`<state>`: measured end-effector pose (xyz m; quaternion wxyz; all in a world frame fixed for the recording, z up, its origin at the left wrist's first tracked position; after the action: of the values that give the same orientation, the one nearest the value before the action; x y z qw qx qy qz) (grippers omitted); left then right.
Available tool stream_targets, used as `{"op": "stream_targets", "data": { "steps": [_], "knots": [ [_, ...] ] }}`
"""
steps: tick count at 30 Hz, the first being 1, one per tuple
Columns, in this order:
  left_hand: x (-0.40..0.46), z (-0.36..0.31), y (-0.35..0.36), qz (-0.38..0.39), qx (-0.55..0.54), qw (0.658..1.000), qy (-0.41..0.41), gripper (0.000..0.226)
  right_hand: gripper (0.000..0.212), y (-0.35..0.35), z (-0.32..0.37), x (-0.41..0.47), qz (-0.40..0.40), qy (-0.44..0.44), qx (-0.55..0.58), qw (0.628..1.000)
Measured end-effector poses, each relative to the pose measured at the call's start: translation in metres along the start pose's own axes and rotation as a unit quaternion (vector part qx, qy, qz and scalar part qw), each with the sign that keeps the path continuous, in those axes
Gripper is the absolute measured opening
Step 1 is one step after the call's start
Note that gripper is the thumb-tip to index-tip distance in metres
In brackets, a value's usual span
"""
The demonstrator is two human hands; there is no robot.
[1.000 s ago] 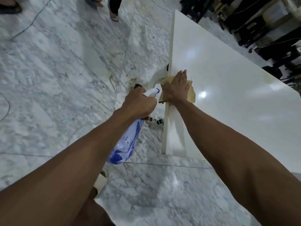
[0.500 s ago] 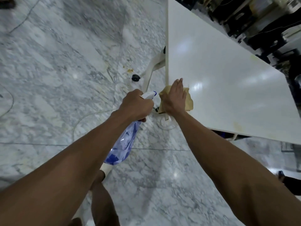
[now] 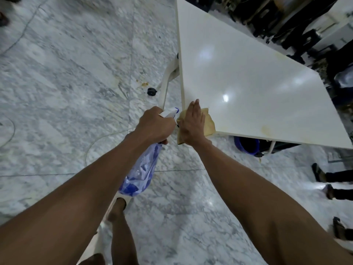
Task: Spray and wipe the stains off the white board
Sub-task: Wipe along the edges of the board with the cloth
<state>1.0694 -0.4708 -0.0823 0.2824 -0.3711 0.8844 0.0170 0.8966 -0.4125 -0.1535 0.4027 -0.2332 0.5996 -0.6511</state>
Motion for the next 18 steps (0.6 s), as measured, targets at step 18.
{"op": "stream_targets", "data": {
  "steps": [18],
  "knots": [
    [-0.089,-0.163,-0.052,-0.006,0.068,0.996,0.05,0.015,0.02,-0.18,-0.003,-0.062,-0.055,0.149,0.749,0.643]
  ]
}}
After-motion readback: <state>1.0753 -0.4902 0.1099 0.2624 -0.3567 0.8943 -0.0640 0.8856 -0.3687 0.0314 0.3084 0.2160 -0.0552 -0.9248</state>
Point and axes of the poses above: each hand's wrist, its own x-axis towards the middle knuckle, its own y-axis out of the palm, z = x × y, the point moved 3 cm from there along x, towards the middle knuckle, and after that the axes turned 4 degrees about x, right-handed, at the moved point
